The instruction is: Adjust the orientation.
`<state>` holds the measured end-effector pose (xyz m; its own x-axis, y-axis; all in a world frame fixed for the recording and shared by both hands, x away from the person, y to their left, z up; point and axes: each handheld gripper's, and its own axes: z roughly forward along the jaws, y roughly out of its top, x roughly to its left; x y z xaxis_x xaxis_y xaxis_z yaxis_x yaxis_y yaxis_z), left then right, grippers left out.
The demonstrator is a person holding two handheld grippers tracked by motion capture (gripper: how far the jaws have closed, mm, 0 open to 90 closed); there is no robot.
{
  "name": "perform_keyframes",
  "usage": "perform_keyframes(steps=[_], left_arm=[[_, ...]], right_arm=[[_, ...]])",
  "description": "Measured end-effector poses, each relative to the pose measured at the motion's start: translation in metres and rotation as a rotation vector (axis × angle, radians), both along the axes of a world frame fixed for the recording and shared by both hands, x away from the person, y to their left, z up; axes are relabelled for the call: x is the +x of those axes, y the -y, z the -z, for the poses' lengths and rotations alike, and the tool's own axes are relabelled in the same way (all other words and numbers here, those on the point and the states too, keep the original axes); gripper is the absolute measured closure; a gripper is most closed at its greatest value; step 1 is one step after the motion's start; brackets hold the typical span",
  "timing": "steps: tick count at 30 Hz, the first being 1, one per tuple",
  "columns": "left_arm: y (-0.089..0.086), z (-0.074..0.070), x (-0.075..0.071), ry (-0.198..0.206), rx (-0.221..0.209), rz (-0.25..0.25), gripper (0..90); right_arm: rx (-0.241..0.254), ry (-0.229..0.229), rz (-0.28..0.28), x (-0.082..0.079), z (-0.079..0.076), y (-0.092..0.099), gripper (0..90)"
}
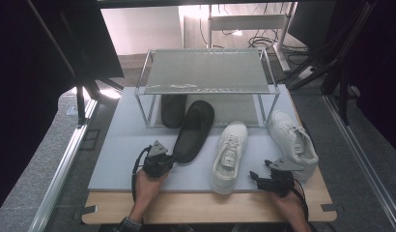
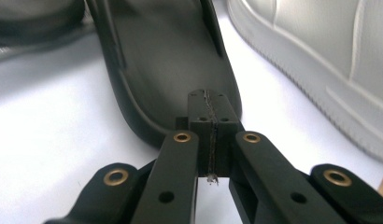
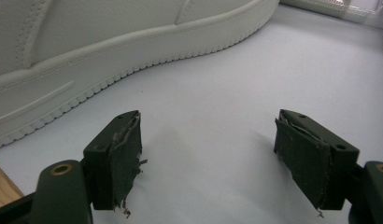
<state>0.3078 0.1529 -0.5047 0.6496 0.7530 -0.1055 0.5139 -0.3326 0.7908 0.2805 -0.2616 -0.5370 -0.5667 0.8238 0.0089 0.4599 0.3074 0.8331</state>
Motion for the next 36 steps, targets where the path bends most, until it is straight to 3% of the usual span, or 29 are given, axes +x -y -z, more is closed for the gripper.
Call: perform_keyframes(steps=[8,36], left_arm=[[0.000,0.014,-0.009,-0.009,0.051,-0.010,89.6],[0.054,0.013,0.021,0.039,0.129,0.035,89.6]], right_arm=[[-0.001,0.000,0.000,0.000,0.000,0.000,23.4],[0.000,0.000,0.000,0.000,0.000,0.000,23.5]])
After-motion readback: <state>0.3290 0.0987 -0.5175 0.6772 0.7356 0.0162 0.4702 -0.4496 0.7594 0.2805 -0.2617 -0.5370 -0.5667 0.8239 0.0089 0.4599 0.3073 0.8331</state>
